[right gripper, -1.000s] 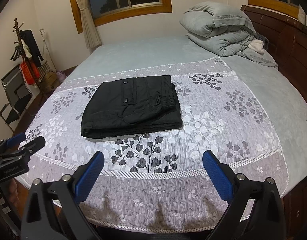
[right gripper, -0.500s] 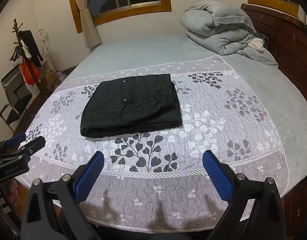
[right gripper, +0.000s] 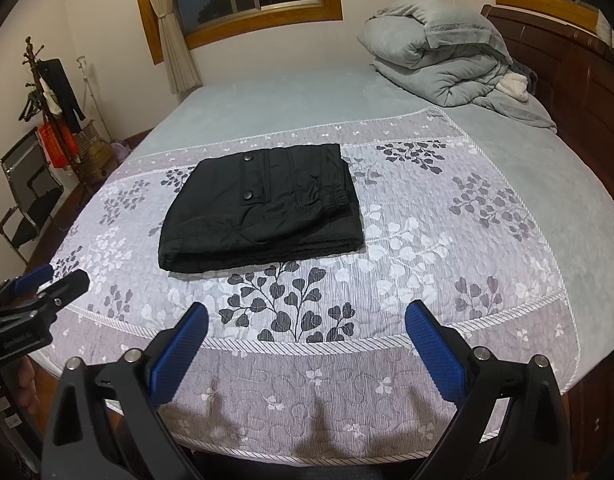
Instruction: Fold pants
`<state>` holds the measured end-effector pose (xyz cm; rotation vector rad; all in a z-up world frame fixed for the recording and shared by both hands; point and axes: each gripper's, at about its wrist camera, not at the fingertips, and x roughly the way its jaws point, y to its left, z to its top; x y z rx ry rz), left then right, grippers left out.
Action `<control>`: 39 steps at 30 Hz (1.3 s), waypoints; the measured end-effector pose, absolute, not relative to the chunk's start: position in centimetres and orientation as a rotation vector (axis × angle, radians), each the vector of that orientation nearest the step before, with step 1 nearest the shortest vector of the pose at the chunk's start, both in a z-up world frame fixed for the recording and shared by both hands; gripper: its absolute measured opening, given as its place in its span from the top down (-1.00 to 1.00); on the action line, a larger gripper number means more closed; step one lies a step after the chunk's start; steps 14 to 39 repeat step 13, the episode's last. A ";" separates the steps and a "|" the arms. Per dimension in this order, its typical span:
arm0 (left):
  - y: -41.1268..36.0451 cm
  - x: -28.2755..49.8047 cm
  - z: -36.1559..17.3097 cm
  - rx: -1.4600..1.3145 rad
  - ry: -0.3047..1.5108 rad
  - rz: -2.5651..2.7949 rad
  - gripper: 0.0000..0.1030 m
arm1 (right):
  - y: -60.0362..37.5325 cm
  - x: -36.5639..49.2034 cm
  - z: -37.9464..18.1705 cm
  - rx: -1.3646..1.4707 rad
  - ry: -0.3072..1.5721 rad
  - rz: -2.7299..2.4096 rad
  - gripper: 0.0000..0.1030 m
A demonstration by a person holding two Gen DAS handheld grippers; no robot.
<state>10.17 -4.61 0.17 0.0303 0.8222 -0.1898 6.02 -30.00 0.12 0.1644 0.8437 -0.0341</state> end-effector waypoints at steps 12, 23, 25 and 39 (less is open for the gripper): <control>-4.4 11.0 -0.3 0.026 0.863 -0.153 -0.94 | -30.0 5.8 0.8 0.149 0.819 -0.035 -0.93; -4.4 11.1 -0.3 0.026 0.864 -0.152 -0.94 | -30.0 5.8 0.9 0.149 0.818 -0.034 -0.93; -4.4 11.1 -0.3 0.026 0.864 -0.152 -0.94 | -30.0 5.8 0.9 0.149 0.818 -0.034 -0.93; -4.4 11.1 -0.3 0.026 0.864 -0.152 -0.94 | -30.0 5.8 0.9 0.149 0.818 -0.034 -0.93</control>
